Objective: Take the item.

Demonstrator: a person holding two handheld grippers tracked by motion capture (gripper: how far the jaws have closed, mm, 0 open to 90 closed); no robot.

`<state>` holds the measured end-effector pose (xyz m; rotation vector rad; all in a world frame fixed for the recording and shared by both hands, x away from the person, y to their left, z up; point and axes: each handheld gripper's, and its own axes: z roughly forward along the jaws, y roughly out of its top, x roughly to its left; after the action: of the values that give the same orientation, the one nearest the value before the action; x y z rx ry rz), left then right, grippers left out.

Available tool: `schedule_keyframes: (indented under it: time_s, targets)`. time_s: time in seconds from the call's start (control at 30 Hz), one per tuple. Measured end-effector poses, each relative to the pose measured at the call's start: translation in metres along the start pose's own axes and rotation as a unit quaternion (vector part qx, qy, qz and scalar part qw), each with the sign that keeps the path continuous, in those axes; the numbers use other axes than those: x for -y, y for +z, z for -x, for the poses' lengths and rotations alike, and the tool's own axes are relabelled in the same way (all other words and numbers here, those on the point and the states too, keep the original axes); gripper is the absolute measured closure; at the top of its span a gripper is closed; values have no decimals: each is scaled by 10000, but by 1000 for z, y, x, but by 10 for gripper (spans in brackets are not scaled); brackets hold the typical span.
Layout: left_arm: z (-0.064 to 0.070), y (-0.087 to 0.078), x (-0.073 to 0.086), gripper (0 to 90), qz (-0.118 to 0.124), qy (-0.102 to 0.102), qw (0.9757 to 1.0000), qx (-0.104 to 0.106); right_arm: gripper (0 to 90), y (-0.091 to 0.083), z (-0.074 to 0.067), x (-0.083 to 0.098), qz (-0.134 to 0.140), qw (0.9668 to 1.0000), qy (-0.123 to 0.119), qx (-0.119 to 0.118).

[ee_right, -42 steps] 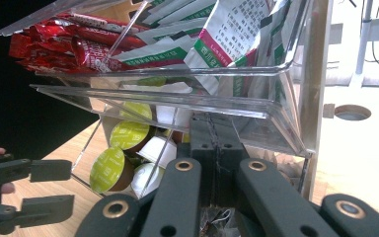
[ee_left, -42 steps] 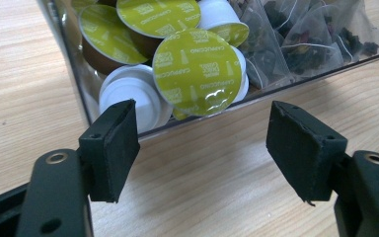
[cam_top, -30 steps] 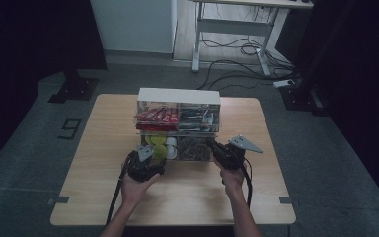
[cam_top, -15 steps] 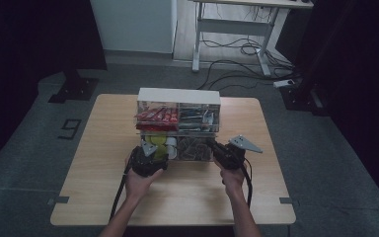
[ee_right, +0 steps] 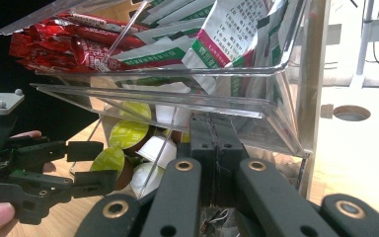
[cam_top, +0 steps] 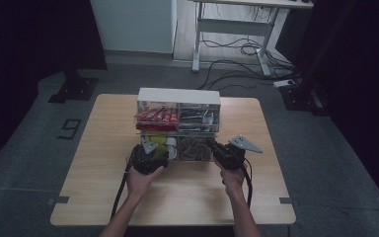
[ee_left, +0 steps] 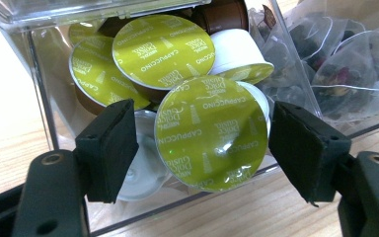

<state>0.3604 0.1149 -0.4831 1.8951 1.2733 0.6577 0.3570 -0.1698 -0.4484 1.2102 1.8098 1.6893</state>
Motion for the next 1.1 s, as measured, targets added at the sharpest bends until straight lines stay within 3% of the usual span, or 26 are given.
schedule_keyframes:
  time_s: [0.27,0.47,0.8,1.1]
  targets:
    - [2,2,1,288,22,51,10000,-21,894,0,0,0,7,10000,-3,11]
    - [3,0,3,380,36,-16,9999,114,894,0,0,0,5,10000,-5,15]
    - [2,-2,3,388,81,-77,9998,149,894,0,0,0,15,10000,-13,15]
    - [1,-15,2,389,230,-152,9991,310,894,0,0,0,24,10000,-20,27]
